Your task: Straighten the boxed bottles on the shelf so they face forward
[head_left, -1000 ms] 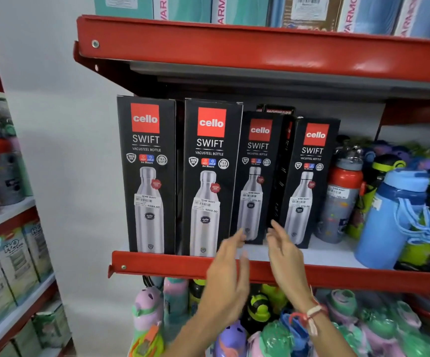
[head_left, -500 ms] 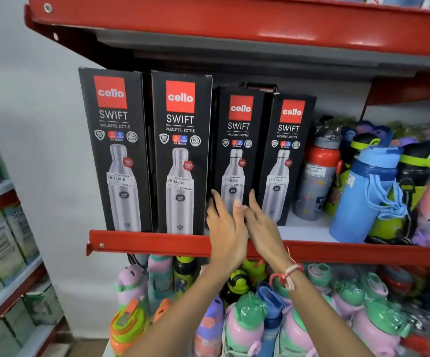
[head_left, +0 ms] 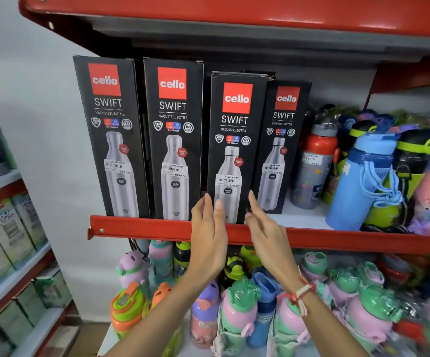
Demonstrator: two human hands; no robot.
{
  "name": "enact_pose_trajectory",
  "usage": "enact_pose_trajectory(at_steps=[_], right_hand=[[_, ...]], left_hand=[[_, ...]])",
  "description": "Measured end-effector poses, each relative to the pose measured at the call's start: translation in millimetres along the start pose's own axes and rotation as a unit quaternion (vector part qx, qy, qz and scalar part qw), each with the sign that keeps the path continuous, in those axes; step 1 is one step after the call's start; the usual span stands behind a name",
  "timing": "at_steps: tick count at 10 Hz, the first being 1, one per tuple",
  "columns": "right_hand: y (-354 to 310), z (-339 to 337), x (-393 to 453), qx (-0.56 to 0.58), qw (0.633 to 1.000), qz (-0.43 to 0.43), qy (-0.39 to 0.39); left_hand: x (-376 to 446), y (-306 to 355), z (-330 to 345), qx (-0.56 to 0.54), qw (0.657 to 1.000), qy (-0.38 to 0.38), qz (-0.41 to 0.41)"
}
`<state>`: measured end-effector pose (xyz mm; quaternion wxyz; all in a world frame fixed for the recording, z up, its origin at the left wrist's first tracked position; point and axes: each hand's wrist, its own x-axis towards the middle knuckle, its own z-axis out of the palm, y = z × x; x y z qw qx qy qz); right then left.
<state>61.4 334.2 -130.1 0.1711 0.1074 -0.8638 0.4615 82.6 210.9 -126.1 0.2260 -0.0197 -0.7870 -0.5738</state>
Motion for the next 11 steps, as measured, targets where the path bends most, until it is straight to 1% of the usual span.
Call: enact_pose_trajectory(at_steps=[1, 2, 3, 4, 5, 6, 8, 9, 10, 11], right_hand=[[7, -9, 6, 0.026, 0.997, 0.005, 0.072], [22, -24, 25, 0.036, 0.986, 0.035, 0.161], [36, -37, 49, 0.053, 0.990, 0.068, 0.116], [42, -45, 61, 0.078, 0.993, 0.079, 0.038], [38, -52, 64, 0.046, 0.996, 0.074, -0.001], [36, -58, 59, 0.006, 0.998, 0.065, -0.021], [35, -63, 19, -0.025, 0.999, 0.039, -0.002], [31, -64, 1, -0.012, 0.999, 0.040, 0.002], [23, -63, -7, 0.008, 0.999, 0.041, 0.010], [11, -63, -8, 0.011, 0.999, 0.038, 0.037]], left_hand=[[-9, 2, 5, 0.027, 0.995, 0.073, 0.057], [-10, 7, 27, 0.038, 0.990, 0.041, 0.130], [1, 14, 68, 0.034, 0.990, -0.105, 0.084], [21, 26, 98, 0.026, 0.992, -0.123, 0.005], [40, 32, 108, 0.023, 0.992, -0.115, -0.042], [42, 33, 103, 0.053, 0.990, -0.120, -0.055], [7, 24, 77, 0.087, 0.991, -0.101, -0.009], [-5, 23, 66, 0.094, 0.990, -0.101, 0.000], [-13, 24, 60, 0.093, 0.988, -0.121, 0.003], [-17, 33, 49, 0.087, 0.988, -0.124, 0.017]])
